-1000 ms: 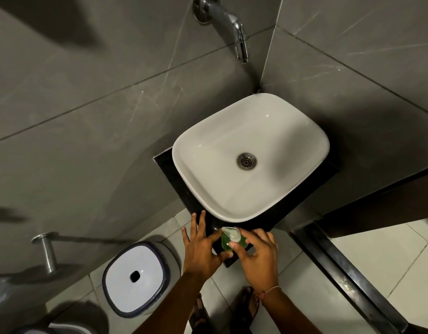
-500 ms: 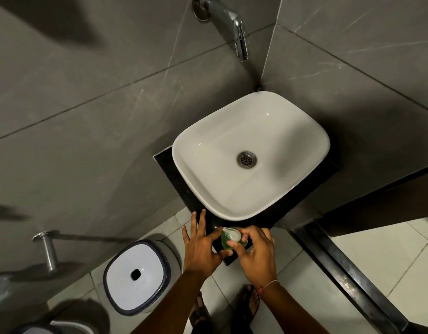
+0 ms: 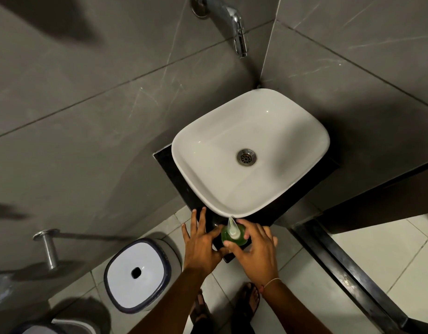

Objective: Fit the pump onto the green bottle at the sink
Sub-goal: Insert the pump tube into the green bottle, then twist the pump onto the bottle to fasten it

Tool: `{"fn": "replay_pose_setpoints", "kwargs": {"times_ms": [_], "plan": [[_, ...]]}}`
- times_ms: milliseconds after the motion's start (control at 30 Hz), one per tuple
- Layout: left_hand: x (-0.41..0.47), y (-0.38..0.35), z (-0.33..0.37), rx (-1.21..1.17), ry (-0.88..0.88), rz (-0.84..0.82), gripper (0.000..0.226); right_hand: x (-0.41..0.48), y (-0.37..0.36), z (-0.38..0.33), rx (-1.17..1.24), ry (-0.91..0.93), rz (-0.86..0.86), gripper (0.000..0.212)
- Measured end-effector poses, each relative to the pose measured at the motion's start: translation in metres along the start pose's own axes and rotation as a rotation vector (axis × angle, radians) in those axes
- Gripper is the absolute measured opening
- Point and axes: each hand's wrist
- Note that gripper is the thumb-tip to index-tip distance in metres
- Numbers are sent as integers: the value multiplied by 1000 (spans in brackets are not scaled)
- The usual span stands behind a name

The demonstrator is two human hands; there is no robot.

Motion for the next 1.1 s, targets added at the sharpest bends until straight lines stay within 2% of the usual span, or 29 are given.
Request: {"fn": "replay_pose_setpoints", "kwargs": {"times_ms": [67,167,300,433,567,733,833,1100], "plan": [[1,0,0,8,-1,-9,66,0,4,3,-7,68,-23,42],[0,0,1,10,3,-8,69,5,5,1,48,25,16,23],[0,-2,-1,11,-2,6,66,7,-2,-4,119,-48,41,37],[1,-2,-1,6,-4,8,66,5,-2,-4,154,-77,46,37],[0,0,0,-15,0,4,67,10,9,-2,40,21,-24,27],[0,3,3,-5,13,-13,69,21,17,-4,43,94,-149,21],[0,4,3,-1,17,-24,69,21,19,-2,-31,123,-223,34],[1,5,4,-7,18,-44,69,20,24,-5,-86,135,-238,32]]}}
Point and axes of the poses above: each hand's wrist, its own x-axis towards the middle knuckle, its own y-axis out of the back of the hand, z = x × y, and after that the axes turned 8 degrees about y, right-handed
